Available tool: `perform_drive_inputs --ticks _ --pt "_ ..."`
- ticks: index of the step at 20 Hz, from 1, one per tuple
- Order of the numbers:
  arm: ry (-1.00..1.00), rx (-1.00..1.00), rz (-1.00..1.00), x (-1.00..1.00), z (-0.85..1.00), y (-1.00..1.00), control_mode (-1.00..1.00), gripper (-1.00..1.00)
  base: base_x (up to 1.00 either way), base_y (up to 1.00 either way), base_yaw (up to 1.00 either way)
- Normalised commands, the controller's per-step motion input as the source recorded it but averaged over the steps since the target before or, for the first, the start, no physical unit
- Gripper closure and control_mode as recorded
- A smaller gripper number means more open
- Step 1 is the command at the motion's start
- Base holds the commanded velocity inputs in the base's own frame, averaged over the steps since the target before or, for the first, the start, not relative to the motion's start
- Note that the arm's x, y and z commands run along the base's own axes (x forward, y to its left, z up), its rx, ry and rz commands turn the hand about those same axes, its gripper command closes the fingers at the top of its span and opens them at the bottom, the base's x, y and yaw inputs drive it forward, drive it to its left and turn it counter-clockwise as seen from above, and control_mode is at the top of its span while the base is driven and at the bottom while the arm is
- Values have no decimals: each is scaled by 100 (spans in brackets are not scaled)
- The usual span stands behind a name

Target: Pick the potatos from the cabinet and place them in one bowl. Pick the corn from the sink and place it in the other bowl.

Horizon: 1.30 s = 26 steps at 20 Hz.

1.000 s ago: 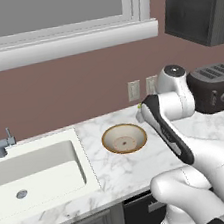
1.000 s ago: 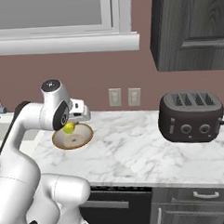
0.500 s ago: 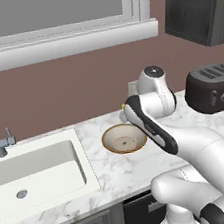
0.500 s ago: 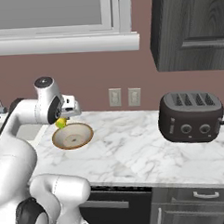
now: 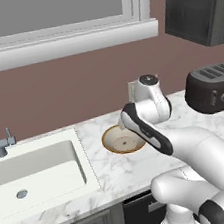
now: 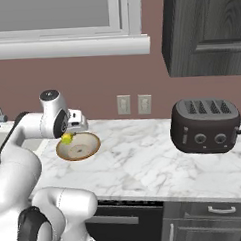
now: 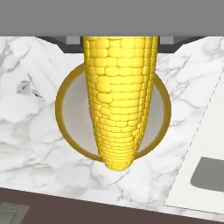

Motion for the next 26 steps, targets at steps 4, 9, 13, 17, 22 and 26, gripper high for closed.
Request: perform_drive_inputs --ticks 4,9,13,17,22,26 --pt "0 0 0 17 -62 2 -100 100 0 0 0" --pt "4 0 0 40 -24 10 -100 100 0 0 0" --pt "15 0 0 66 0 8 -100 100 0 0 0" --pt "9 0 0 55 -6 8 -100 100 0 0 0" --pt "5 0 0 16 -7 26 -100 100 0 0 0" --pt "0 0 0 3 -19 24 -100 100 0 0 0"
